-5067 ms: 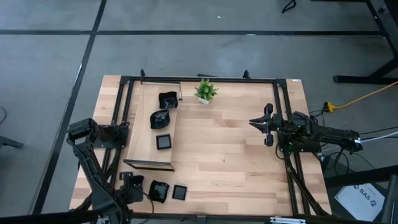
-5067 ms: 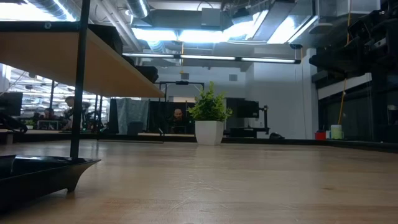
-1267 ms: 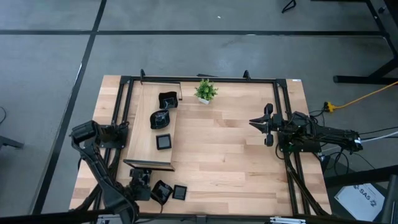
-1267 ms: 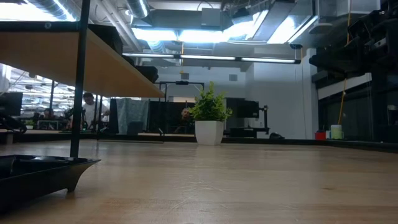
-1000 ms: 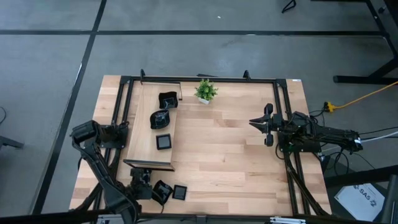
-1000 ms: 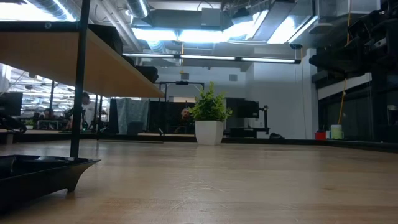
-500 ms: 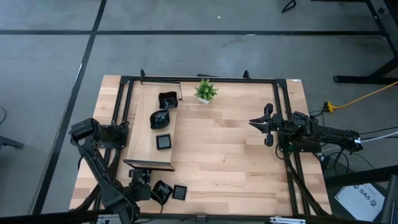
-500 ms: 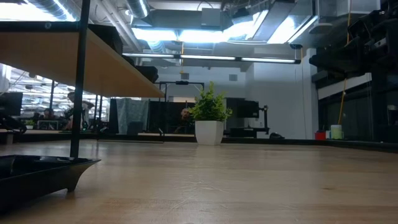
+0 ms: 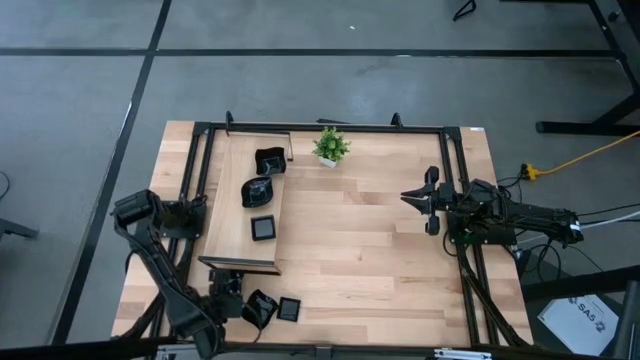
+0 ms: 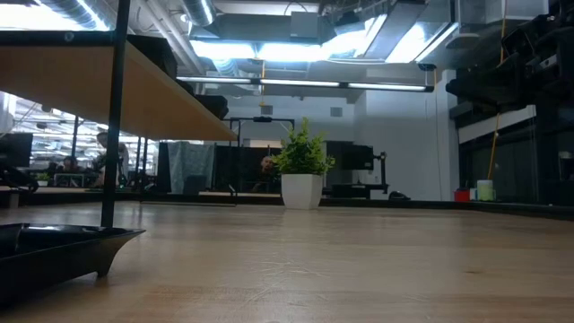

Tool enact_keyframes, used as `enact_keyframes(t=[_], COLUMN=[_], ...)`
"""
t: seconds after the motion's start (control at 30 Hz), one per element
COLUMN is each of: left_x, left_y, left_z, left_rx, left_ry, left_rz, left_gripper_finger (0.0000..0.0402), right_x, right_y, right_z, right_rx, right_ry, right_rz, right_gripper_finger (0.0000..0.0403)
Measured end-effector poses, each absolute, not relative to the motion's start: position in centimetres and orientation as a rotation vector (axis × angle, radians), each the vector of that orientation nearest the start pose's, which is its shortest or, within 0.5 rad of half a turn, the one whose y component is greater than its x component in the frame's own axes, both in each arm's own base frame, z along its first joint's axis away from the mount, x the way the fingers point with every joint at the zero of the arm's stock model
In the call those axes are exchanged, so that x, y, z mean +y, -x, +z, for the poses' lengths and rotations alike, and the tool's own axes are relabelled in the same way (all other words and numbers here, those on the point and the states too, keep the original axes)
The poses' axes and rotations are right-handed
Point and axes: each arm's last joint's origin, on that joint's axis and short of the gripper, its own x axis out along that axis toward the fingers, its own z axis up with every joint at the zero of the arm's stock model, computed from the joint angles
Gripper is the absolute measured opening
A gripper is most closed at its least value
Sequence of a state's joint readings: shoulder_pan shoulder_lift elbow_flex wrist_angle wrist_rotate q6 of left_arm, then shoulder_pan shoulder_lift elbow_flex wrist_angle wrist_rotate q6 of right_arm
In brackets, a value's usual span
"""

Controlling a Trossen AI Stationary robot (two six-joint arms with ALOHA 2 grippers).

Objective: Pick & Place Mini shaped plates
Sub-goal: Stack the black distorted square plate on top of the black distorted square plate on the shelf

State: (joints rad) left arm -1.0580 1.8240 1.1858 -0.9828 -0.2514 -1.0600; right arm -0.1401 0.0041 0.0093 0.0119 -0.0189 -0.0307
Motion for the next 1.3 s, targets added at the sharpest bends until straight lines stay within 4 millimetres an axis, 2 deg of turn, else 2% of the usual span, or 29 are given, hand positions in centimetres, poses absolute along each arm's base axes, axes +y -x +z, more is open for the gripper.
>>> enact_keyframes(t=[0.13,0.23,0.63,0.73,0.93,1.3], left_x=[-26.6,-26.5,-26.9,-27.0,-27.6,-29.4], left_y=[-15.7,-15.6,-15.9,-16.0,-16.2,-16.6], left_z=[15.2,15.0,15.9,16.4,18.4,24.4], left_rx=[1.391,1.395,1.383,1.387,1.391,1.232], left_ry=[-0.119,-0.125,-0.120,-0.120,-0.115,-0.118], left_rz=[0.103,0.107,0.105,0.119,0.138,0.104], left_gripper_finger=[0.0152,0.0140,0.0012,0.0006,0.0004,0.0004], right_x=[-1.3,-1.3,-1.3,-1.3,-1.3,-1.3], right_y=[-9.6,-9.7,-9.6,-9.7,-9.6,-9.6], right_z=[16.8,16.8,16.8,16.8,16.7,16.8], right_rx=[-0.015,-0.015,-0.015,-0.015,-0.015,-0.015], right_ry=[0.032,0.032,0.032,0.032,0.032,0.032], right_rz=[-0.122,-0.122,-0.122,-0.121,-0.121,-0.122], right_gripper_finger=[0.0053,0.0053,0.0053,0.0053,0.0053,0.0053])
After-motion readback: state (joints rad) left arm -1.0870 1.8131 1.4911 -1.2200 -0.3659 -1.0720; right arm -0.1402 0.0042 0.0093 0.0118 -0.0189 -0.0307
